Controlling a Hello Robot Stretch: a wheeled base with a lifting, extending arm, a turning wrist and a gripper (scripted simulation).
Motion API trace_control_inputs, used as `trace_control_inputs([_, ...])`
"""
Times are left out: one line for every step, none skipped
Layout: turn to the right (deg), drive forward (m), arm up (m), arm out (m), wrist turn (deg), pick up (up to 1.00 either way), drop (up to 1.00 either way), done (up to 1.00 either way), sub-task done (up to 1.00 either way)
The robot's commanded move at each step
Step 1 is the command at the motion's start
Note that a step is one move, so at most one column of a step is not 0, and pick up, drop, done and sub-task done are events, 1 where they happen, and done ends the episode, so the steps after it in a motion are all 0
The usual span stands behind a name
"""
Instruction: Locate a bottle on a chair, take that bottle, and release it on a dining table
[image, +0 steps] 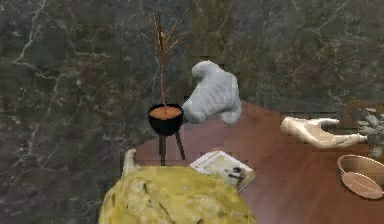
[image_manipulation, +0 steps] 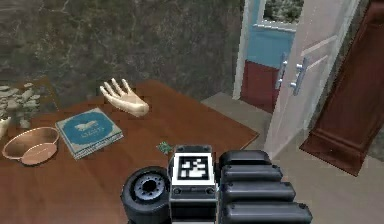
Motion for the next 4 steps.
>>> trace_control_inputs([-45.0,0.0,0.0,0.0,0.0,0.0,0.0,0.0,0.0])
trace_control_inputs([-42.0,0.0,0.0,0.0,0.0,0.0,0.0,0.0,0.0])
trace_control_inputs([45.0,0.0,0.0,0.0,0.0,0.0,0.0,0.0,0.0])
trace_control_inputs([33.0,0.0,0.0,0.0,0.0,0.0,0.0,0.0,0.0])
